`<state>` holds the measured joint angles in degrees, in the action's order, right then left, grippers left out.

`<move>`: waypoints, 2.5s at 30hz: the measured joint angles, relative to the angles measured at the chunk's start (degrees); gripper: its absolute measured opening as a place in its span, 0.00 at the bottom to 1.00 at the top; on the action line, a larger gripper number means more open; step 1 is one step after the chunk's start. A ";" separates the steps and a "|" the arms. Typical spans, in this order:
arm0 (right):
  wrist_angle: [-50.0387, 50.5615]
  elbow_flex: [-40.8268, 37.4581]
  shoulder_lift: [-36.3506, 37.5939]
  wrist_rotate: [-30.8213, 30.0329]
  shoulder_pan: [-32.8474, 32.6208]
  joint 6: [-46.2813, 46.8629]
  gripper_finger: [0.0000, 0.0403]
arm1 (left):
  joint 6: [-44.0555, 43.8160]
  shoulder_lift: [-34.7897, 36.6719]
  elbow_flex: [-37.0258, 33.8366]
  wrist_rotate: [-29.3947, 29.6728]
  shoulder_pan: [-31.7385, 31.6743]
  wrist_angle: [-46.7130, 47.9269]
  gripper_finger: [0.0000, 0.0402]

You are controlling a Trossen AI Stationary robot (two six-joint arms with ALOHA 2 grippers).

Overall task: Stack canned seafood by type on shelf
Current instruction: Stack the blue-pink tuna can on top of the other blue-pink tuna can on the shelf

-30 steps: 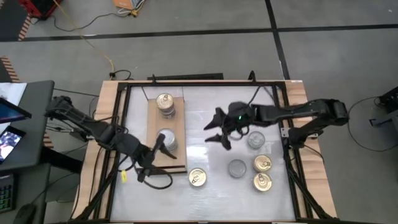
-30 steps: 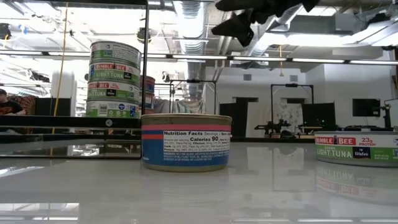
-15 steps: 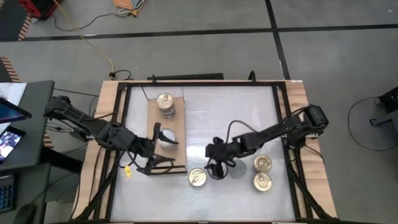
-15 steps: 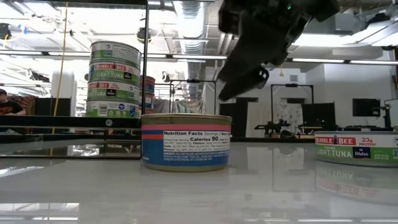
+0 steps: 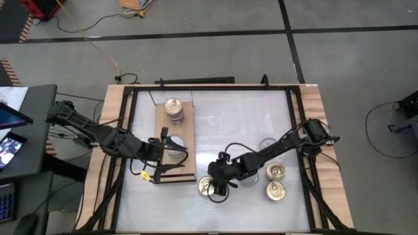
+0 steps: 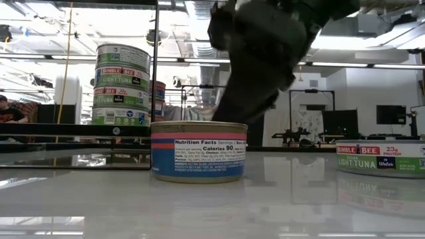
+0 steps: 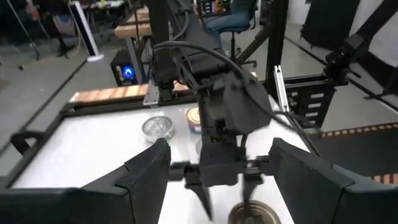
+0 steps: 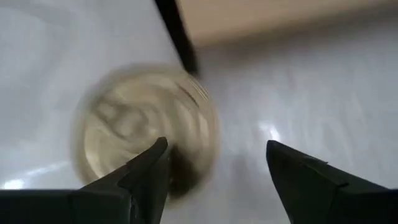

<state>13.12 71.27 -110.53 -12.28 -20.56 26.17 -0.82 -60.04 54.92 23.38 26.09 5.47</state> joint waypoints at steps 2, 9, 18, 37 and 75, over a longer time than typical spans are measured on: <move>4.49 0.92 -0.44 -2.09 0.04 2.10 0.71 | -1.11 -0.08 0.00 0.01 0.02 0.45 0.65; 15.80 0.87 0.75 -4.43 2.37 6.80 0.71 | -0.21 -0.06 0.00 0.96 0.96 0.73 0.65; 30.58 0.72 2.84 -13.41 11.67 2.23 0.71 | 0.62 -0.06 0.00 1.53 0.99 0.69 0.65; 35.91 1.09 12.29 -9.52 12.15 -11.75 0.71 | 1.78 0.05 0.00 4.08 0.99 2.93 0.65; 28.42 1.17 1.33 -8.80 2.23 -11.18 0.22 | -0.96 0.05 0.00 4.52 0.98 4.13 0.65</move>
<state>41.53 72.44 -109.20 -21.08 -18.33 14.99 -1.78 -59.99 54.92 27.90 27.07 9.60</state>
